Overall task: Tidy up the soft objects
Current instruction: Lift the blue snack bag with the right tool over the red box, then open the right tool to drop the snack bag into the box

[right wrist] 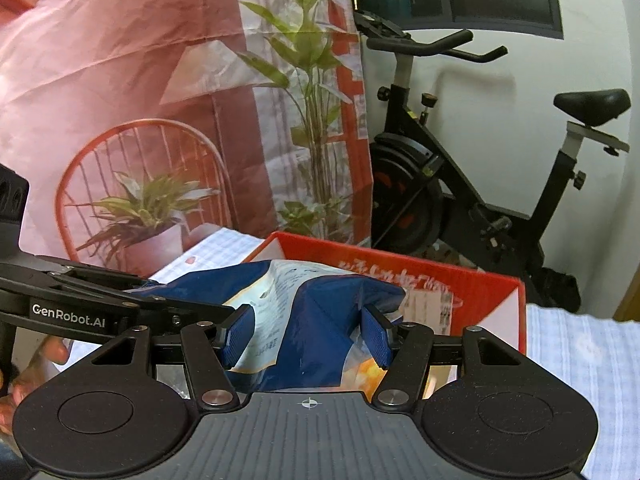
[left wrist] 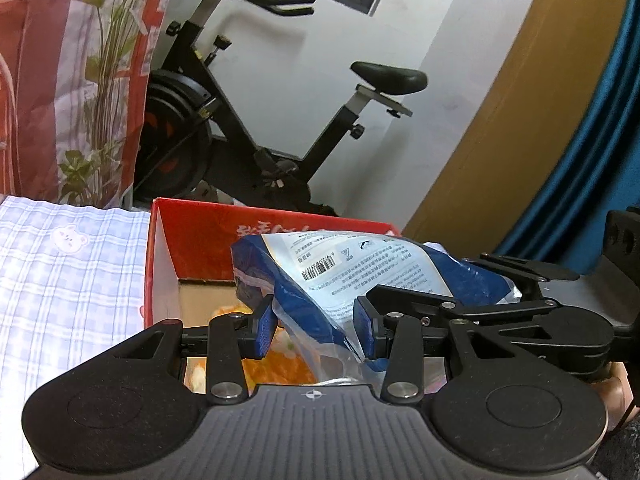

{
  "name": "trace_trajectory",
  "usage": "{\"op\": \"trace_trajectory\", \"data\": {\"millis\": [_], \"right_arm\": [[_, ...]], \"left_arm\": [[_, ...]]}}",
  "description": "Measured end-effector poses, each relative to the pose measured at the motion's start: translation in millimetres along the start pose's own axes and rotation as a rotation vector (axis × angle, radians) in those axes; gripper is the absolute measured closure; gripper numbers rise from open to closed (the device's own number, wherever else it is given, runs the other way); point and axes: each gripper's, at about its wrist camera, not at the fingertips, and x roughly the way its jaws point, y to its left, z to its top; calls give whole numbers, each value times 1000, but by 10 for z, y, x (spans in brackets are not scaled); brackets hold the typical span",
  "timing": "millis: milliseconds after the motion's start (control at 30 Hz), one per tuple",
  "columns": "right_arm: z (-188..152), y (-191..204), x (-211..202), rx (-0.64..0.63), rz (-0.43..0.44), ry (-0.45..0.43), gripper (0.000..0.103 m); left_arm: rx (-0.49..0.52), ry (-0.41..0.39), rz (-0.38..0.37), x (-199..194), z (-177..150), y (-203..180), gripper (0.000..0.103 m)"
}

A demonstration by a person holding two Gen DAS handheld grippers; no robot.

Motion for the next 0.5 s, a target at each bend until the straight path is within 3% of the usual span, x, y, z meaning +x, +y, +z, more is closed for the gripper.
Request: {"op": "trace_trajectory", "data": {"millis": [200,500], "right_arm": [[79,-171,387,-13,-15,52,47],[67,-177,907,-37,-55,151,51]], "left_arm": [[-17,43,35,252,112,143,62],[37,73,126,422,185,241,62]]}}
